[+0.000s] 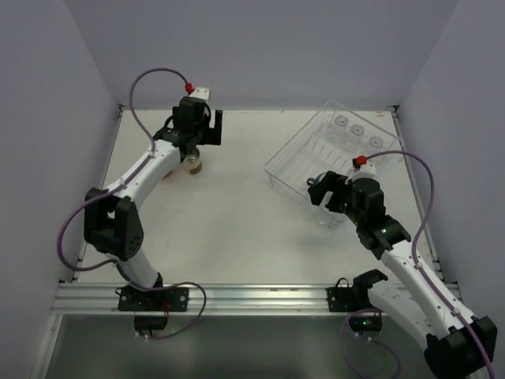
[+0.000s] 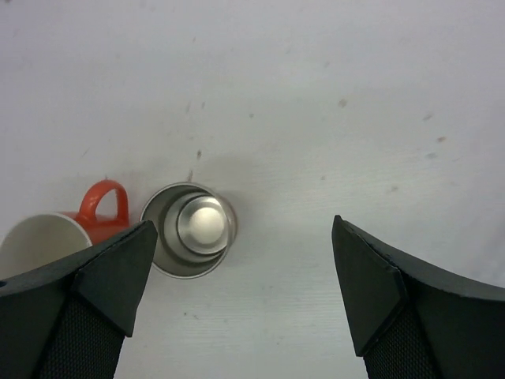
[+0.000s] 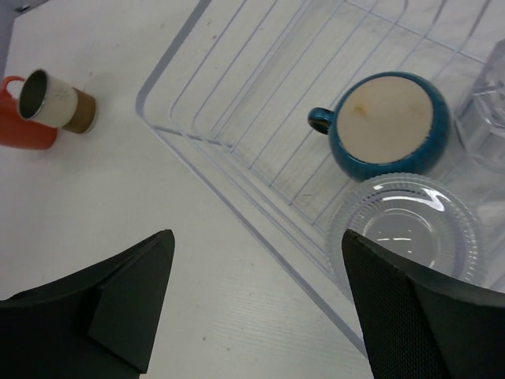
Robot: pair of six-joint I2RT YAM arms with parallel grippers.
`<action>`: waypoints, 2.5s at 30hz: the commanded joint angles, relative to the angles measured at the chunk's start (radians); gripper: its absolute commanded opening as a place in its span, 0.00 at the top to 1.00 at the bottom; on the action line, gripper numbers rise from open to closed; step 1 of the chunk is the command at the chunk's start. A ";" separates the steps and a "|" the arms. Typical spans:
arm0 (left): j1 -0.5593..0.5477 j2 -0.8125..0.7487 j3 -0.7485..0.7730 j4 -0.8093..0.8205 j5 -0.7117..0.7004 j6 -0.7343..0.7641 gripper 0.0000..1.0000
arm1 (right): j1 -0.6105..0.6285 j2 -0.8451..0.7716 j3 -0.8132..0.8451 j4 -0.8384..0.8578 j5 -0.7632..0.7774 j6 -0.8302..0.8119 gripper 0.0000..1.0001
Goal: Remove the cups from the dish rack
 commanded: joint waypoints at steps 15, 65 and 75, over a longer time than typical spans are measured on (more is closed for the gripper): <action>-0.176 -0.696 -0.378 0.147 0.628 -0.127 0.00 | 0.001 0.264 0.332 -0.469 0.332 -0.090 0.01; -0.305 -0.735 -0.488 0.185 0.511 -0.066 0.00 | -0.335 0.689 0.510 -0.169 0.224 -0.189 0.64; -0.306 -0.713 -0.453 0.292 0.643 -0.230 0.00 | -0.333 0.357 0.440 -0.066 -0.022 -0.092 0.73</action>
